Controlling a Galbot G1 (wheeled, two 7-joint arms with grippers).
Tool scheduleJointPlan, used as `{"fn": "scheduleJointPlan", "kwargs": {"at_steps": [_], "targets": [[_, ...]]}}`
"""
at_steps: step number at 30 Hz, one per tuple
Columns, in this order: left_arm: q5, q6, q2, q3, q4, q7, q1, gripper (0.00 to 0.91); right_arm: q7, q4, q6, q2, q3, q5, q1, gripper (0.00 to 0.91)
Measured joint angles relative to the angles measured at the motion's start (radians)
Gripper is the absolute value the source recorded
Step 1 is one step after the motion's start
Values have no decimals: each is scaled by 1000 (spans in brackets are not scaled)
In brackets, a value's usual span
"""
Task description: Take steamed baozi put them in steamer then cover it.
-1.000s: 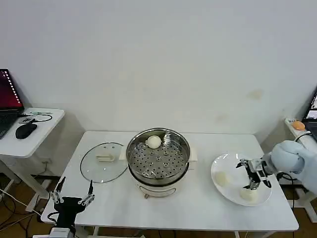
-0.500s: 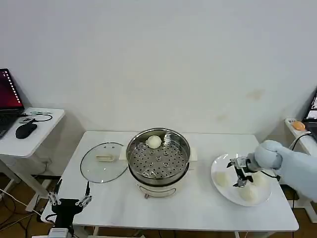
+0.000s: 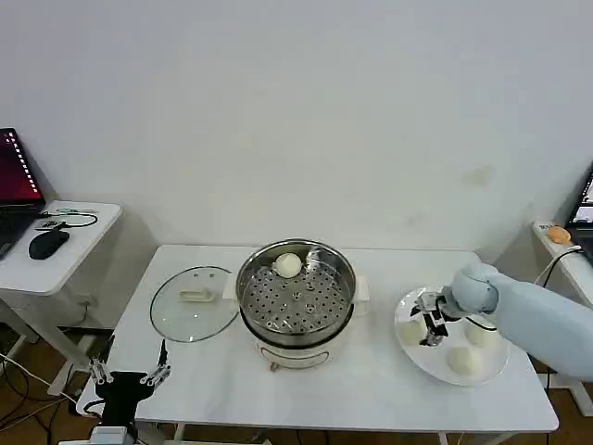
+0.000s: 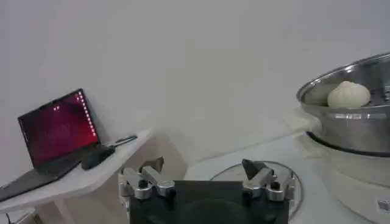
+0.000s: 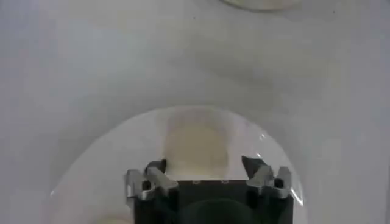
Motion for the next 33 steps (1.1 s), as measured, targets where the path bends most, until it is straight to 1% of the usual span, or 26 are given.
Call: {"fn": "scheduleJointPlan", "kwargs": {"at_steps": [1, 9, 16, 20, 25, 27, 28, 33], "targets": [[0, 0, 0, 0, 0, 0, 0, 907, -2, 0, -2, 1, -2, 2, 2, 524], [0, 2, -1, 1, -6, 0, 3, 907, -16, 18, -16, -12, -21, 31, 33, 534], [0, 8, 3, 11, -19, 1, 6, 907, -31, 58, -23, -60, -65, 77, 109, 534], [0, 10, 8, 15, -22, 3, 6, 907, -38, 86, -24, -90, -116, 113, 190, 544], [-3, 14, 13, 22, -15, 6, -5, 907, -38, 122, -34, -98, -191, 170, 327, 544], [-3, 16, 17, 24, -11, 7, -10, 907, -38, 133, -39, -91, -225, 198, 396, 544], [-4, 17, 19, 24, -8, 7, -13, 907, -37, 136, -43, -85, -242, 214, 428, 574], [-13, 25, 30, 21, 3, 10, -31, 907, -28, 143, -64, -23, -316, 298, 578, 574]]}}
